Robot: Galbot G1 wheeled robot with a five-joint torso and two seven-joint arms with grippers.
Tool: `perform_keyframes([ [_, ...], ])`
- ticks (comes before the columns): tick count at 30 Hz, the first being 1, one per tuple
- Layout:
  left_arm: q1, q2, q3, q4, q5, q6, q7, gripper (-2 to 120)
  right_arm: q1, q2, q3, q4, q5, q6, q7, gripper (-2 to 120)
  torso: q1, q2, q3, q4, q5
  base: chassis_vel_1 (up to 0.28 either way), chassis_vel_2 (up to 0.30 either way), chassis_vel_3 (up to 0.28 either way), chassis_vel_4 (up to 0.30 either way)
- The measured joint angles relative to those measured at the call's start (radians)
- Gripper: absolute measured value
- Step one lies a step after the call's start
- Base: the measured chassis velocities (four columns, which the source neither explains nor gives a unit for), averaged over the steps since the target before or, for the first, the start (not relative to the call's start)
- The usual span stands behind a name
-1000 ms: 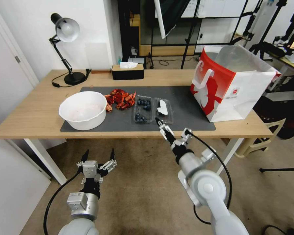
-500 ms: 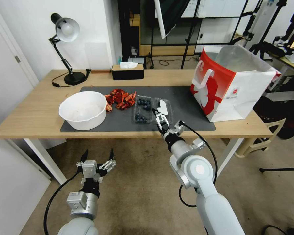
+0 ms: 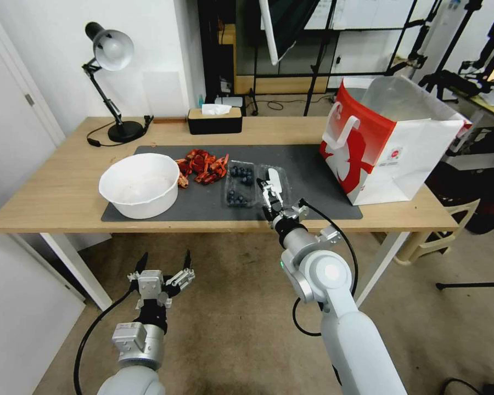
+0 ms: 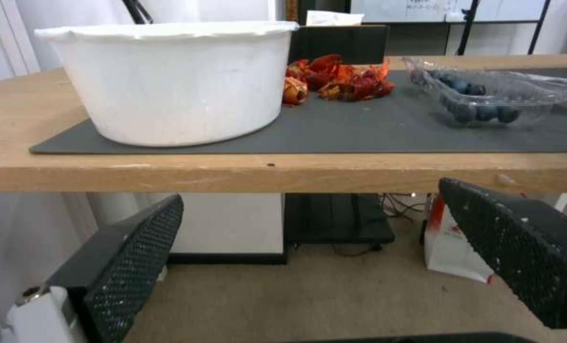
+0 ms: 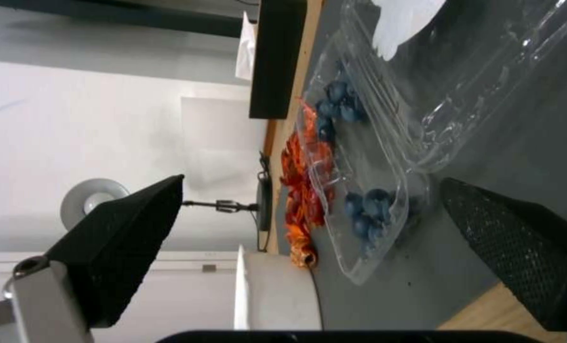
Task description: Close the takeout container lid, then place the container into the takeout bag.
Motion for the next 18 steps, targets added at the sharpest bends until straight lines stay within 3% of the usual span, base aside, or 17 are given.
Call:
perform_keyframes([
  [18, 0.011, -0.007, 0.004, -0.01, 0.008, -0.002, -0.001, 100, 0.011, 0.012, 0.014, -0.032, 0.012, 0.017, 0.013, 100, 0.0, 0.0, 0.0, 0.0001, 0.0, 0.0, 0.0, 0.0, 0.0],
])
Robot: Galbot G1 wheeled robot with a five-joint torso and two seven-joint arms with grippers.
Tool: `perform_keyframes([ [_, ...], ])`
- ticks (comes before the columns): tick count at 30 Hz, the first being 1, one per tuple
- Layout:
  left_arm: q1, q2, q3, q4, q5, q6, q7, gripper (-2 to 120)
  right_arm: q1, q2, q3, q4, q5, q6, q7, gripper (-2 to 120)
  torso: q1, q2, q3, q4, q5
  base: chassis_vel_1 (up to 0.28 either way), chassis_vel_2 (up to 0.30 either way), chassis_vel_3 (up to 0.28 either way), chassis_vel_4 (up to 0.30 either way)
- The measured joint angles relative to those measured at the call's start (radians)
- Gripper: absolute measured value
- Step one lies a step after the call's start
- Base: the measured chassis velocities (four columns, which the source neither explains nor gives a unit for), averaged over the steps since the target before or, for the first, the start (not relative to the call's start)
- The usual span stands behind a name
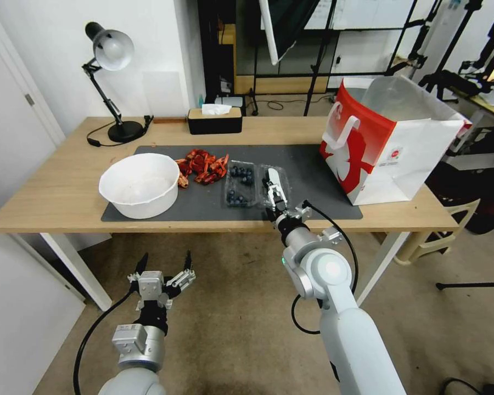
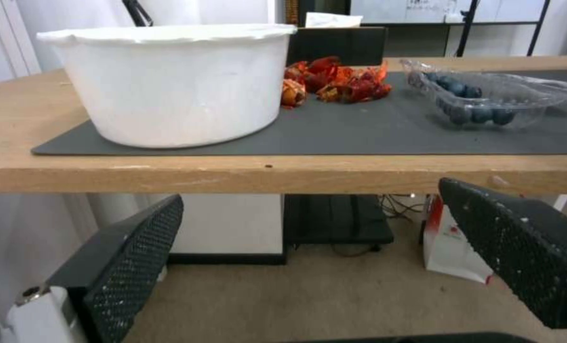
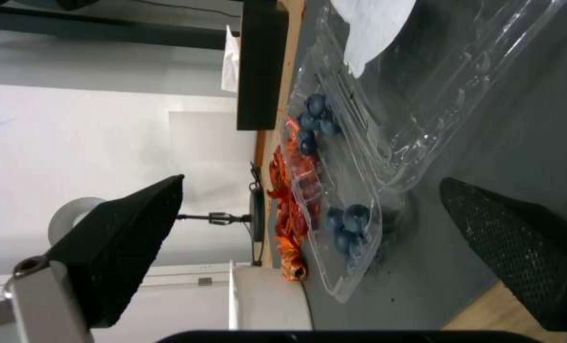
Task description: Close the takeout container lid, then place the container into the takeout bag.
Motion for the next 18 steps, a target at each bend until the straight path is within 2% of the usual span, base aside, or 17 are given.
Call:
perform_keyframes([
  [18, 0.002, 0.004, -0.002, 0.001, -0.001, -0.014, -0.014, 100, 0.041, 0.009, 0.0, -0.065, -0.003, 0.012, 0.003, 100, 0.0, 0.0, 0.0, -0.0001, 0.0, 0.0, 0.0, 0.0, 0.0],
])
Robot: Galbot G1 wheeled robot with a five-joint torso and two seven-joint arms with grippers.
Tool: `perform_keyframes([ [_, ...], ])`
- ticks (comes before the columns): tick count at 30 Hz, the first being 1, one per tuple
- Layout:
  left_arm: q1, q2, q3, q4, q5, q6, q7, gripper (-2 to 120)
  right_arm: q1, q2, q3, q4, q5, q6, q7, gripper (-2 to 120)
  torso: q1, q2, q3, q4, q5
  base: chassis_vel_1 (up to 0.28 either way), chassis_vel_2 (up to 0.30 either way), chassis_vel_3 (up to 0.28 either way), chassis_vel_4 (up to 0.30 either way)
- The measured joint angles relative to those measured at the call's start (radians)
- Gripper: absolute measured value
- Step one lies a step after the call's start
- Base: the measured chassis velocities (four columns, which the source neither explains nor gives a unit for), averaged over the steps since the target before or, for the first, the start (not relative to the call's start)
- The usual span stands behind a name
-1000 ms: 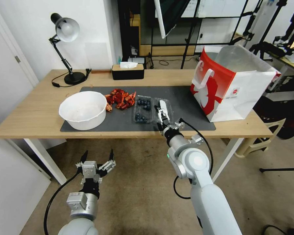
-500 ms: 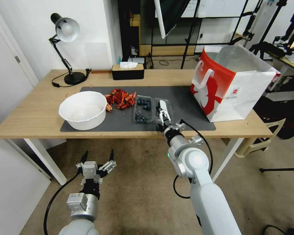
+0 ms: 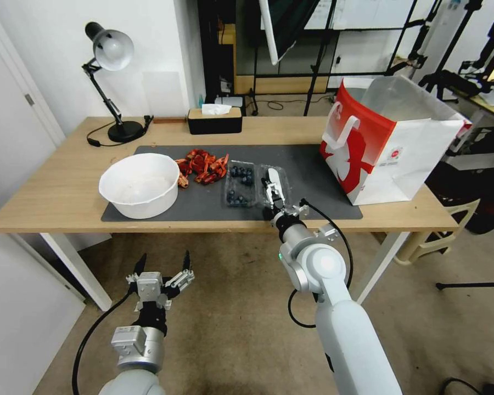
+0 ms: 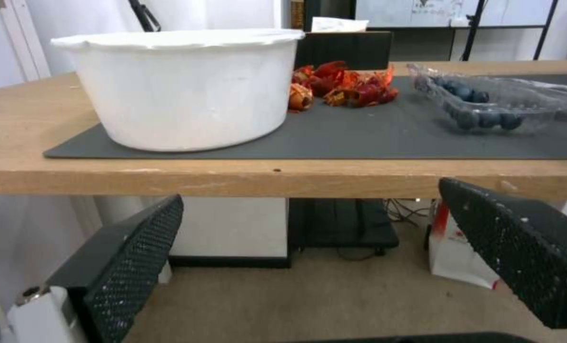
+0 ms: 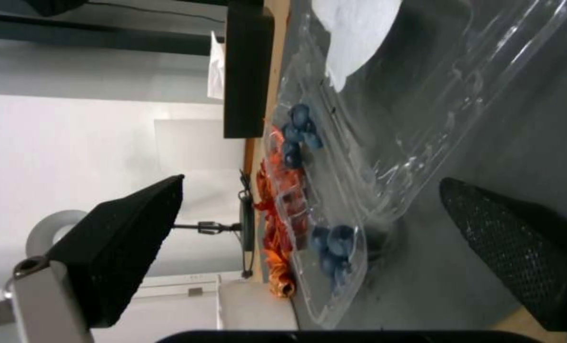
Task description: Close the takeout container lid, then place the container into the takeout bag.
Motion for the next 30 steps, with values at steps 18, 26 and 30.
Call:
perform_keyframes([
  [18, -0.003, 0.001, 0.0, 0.011, -0.003, -0.003, -0.003, 100, 0.03, -0.013, 0.009, -0.027, -0.113, 0.026, -0.05, 100, 0.0, 0.0, 0.0, -0.0002, 0.0001, 0.0, 0.0, 0.0, 0.0],
  [26, -0.003, -0.002, 0.002, 0.013, -0.003, -0.004, -0.003, 100, 0.049, -0.041, 0.018, 0.009, -0.194, 0.027, -0.08, 100, 0.0, 0.0, 0.0, 0.0, 0.0, 0.0, 0.0, 0.0, 0.0],
  [30, 0.0, -0.002, 0.003, 0.013, -0.002, -0.005, -0.004, 100, 0.063, -0.061, 0.016, 0.016, -0.248, 0.018, -0.127, 100, 0.0, 0.0, 0.0, 0.0, 0.0, 0.0, 0.0, 0.0, 0.0],
])
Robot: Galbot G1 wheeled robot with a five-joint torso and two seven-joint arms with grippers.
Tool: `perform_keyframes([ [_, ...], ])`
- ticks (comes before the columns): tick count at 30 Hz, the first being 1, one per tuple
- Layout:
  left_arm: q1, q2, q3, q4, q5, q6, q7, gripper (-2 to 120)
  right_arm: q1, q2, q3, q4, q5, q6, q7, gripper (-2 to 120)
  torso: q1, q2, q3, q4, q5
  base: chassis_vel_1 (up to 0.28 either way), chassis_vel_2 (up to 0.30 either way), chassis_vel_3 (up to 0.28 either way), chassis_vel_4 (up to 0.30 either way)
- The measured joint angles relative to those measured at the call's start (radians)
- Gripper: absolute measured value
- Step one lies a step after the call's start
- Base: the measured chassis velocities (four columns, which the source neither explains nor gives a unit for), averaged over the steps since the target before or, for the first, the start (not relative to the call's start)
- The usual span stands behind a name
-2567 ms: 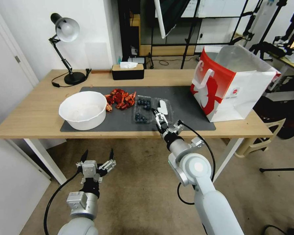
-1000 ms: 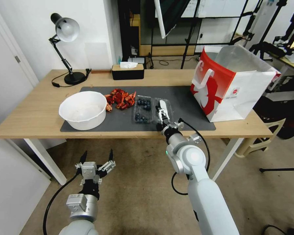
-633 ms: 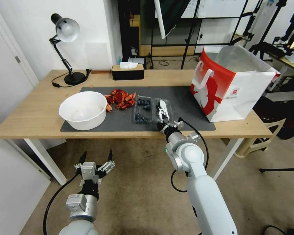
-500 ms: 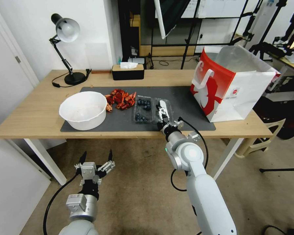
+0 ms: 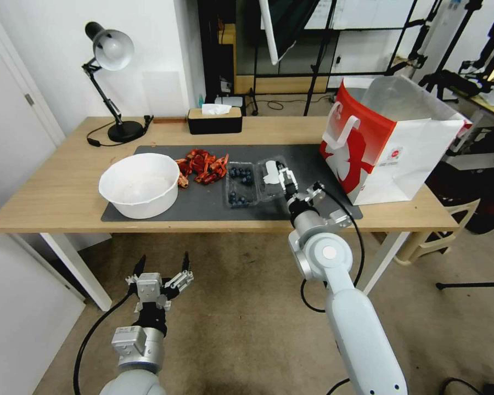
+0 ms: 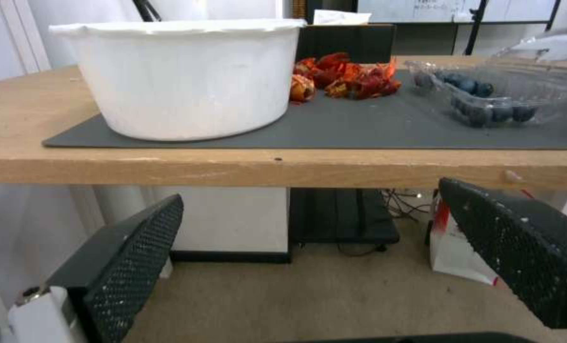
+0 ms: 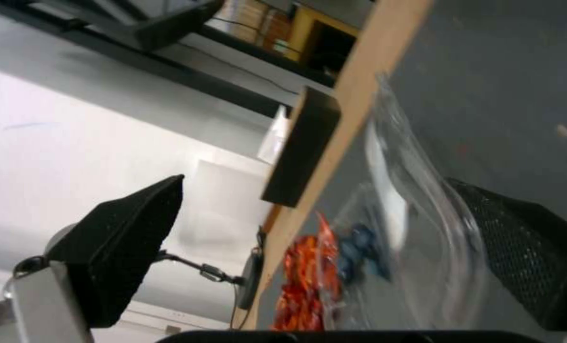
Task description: Close the takeout container lid, then place the container into the takeout bag.
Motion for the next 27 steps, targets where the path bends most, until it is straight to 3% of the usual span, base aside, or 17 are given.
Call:
perform_keyframes([
  [7, 0.004, -0.003, 0.002, 0.0, 0.003, -0.005, -0.002, 100, 0.027, -0.026, -0.029, -0.034, -0.072, -0.057, -0.193, 100, 0.0, 0.0, 0.0, 0.0001, 0.0, 0.0, 0.0, 0.0, 0.0],
  [15, 0.011, -0.006, 0.003, 0.001, 0.006, -0.011, -0.008, 100, 0.067, -0.049, -0.075, -0.091, -0.068, -0.128, -0.302, 100, 0.0, 0.0, 0.0, 0.0001, -0.0001, 0.0, 0.0, 0.0, 0.0],
  [21, 0.013, -0.012, 0.008, 0.003, 0.01, -0.013, -0.01, 100, 0.103, -0.053, -0.109, -0.138, -0.02, -0.177, -0.324, 100, 0.0, 0.0, 0.0, 0.0001, -0.0001, 0.0, 0.0, 0.0, 0.0],
  [27, 0.015, -0.016, 0.012, 0.007, 0.015, -0.016, -0.01, 100, 0.14, -0.044, -0.12, -0.172, 0.055, -0.223, -0.278, 100, 0.0, 0.0, 0.0, 0.0002, -0.0001, 0.0, 0.0, 0.0, 0.0],
])
